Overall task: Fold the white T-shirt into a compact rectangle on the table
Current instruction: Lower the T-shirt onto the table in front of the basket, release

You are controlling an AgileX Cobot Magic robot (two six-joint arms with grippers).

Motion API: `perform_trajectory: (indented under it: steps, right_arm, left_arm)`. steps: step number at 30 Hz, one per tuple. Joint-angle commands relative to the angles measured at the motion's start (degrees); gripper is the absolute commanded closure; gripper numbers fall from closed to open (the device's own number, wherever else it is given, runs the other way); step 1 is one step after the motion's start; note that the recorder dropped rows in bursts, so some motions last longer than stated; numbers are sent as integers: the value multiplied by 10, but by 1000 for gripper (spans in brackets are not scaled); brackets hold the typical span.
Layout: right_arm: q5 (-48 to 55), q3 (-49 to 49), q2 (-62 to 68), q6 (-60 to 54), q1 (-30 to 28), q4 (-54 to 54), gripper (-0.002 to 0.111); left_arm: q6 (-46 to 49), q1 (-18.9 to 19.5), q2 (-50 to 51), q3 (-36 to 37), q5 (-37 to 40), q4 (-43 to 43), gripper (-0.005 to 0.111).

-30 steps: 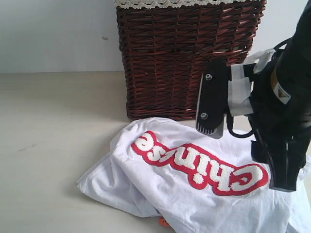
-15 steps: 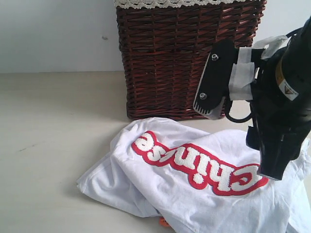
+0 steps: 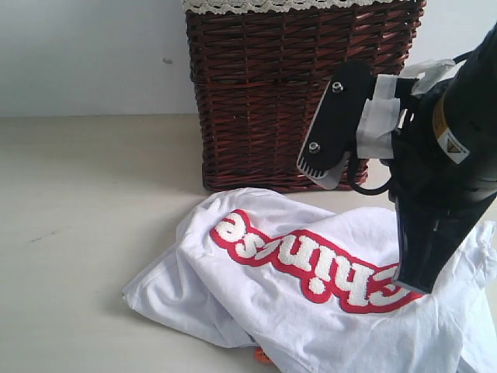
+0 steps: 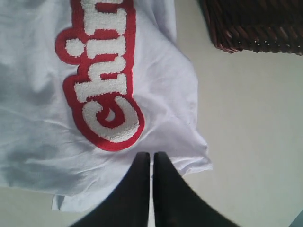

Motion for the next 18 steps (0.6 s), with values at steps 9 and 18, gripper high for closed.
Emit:
perform_trajectory:
  steps: [9, 18]
  right_arm:
    - [-6, -5, -5, 3, 2, 2, 108]
    - [-93, 2, -57, 60, 2, 18, 108]
  left_arm:
    - [21, 2, -4, 2, -115, -409, 106]
    - [390, 2, 60, -85, 189, -789, 107]
